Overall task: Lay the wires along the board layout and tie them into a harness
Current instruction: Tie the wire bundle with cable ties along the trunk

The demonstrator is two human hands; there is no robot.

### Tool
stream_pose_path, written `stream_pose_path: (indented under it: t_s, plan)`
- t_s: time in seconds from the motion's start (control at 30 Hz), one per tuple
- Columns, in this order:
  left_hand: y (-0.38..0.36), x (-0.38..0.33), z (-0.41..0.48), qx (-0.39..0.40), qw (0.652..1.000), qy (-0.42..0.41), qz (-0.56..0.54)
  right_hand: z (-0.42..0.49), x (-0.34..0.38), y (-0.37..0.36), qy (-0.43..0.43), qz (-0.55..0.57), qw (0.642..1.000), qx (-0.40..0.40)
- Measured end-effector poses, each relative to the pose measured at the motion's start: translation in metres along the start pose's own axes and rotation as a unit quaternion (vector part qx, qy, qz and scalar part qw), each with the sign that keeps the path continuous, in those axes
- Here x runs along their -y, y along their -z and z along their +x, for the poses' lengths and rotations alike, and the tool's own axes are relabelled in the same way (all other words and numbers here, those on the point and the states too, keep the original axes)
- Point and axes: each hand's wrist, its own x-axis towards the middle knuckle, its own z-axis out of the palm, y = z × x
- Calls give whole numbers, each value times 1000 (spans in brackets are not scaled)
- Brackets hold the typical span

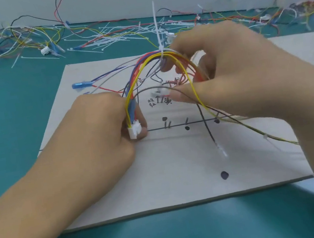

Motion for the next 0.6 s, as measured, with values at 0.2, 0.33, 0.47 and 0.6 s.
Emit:
stream_pose_path:
  t_s: [0.2, 0.33, 0.47, 0.6]
  plan:
    - [-4, 0, 1, 10, 1000, -18, 0, -11, -24, 20, -103, -20, 991, 86]
    - [-7, 1, 1, -10, 1000, -26, -12, -7, -27, 4, -101, -61, 988, 95]
    - [-12, 1, 1, -27, 999, -36, -25, -6, -23, -7, -125, -120, 981, 84]
    - [-12, 18, -2, -56, 996, -68, -8, -15, -24, 8, -208, -161, 959, 102]
